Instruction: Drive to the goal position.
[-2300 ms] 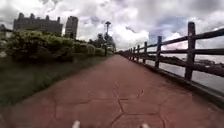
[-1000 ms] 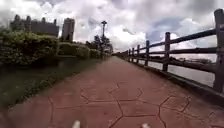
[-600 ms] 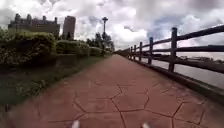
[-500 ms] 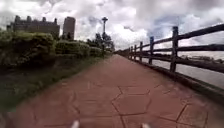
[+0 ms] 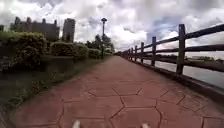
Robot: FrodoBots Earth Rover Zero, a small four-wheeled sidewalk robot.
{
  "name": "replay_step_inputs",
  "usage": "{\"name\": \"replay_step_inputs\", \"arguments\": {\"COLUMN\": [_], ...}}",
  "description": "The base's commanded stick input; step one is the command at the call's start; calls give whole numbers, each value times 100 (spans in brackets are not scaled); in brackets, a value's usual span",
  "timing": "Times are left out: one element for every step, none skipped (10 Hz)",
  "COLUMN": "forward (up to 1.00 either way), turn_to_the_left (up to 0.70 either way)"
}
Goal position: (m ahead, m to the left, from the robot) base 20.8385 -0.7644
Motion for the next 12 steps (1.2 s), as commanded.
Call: {"name": "replay_step_inputs", "arguments": {"forward": [70,70,70,70,70,70,70,70,70,70,70,70], "turn_to_the_left": [0,-35,-35,-16,0,0,0,0,0,0,0,0]}}
